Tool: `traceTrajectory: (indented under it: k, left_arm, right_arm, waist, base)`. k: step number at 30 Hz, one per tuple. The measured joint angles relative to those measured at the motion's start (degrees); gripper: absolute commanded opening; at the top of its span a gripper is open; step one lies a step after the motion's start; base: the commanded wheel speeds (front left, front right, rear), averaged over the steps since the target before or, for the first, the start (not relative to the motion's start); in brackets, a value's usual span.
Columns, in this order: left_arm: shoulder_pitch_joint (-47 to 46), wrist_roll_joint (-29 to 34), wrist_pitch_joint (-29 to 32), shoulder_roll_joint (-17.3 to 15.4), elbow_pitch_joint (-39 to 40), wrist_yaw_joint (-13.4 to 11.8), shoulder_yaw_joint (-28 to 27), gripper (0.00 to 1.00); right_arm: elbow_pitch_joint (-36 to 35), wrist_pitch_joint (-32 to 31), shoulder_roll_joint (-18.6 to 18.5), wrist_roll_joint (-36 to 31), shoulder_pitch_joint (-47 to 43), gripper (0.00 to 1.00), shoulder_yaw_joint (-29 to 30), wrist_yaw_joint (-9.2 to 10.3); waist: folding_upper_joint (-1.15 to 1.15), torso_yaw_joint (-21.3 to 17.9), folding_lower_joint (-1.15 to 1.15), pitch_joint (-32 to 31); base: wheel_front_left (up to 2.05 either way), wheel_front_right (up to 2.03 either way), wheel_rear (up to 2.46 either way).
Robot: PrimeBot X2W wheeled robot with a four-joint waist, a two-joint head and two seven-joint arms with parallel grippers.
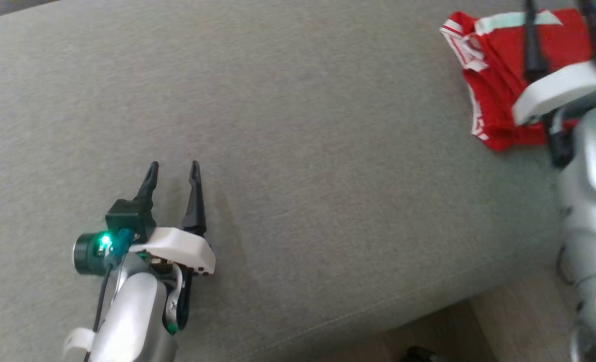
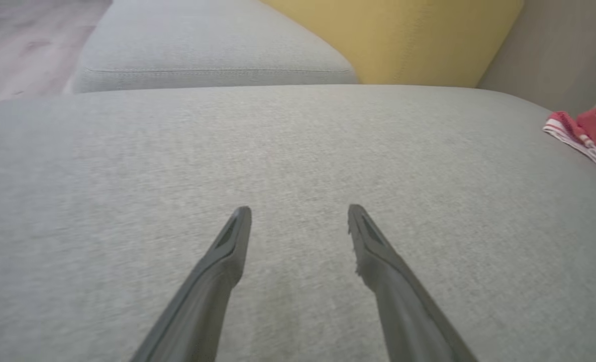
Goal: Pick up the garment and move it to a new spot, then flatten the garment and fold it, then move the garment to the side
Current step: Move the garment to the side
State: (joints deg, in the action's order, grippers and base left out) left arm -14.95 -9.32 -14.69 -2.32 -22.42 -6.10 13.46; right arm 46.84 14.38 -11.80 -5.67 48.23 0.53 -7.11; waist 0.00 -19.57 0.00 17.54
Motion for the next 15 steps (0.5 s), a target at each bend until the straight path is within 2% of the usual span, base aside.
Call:
traceTrajectory:
  k: [6,15]
  left_arm:
    - [0.1,-1.0,0.0,0.0,0.7,-1.0,-1.1,1.00]
    - [2.6,-2.9,0.0,0.0,1.6,-2.5,-1.3,1.00]
  right_arm:
    - [-7.2,0.0,4.1,4.0,-8.1,1.00,-1.7,0.00]
    - [-10.0,0.0,7.3,8.2,-20.5,1.00,-2.0,0.00]
  waist:
    - [0.00,4.2,0.00,-1.4]
    - [0.00,12.2,0.00,-4.4]
  base:
    - [0.00,0.00,0.00]
    - [0.00,0.00,0.00]
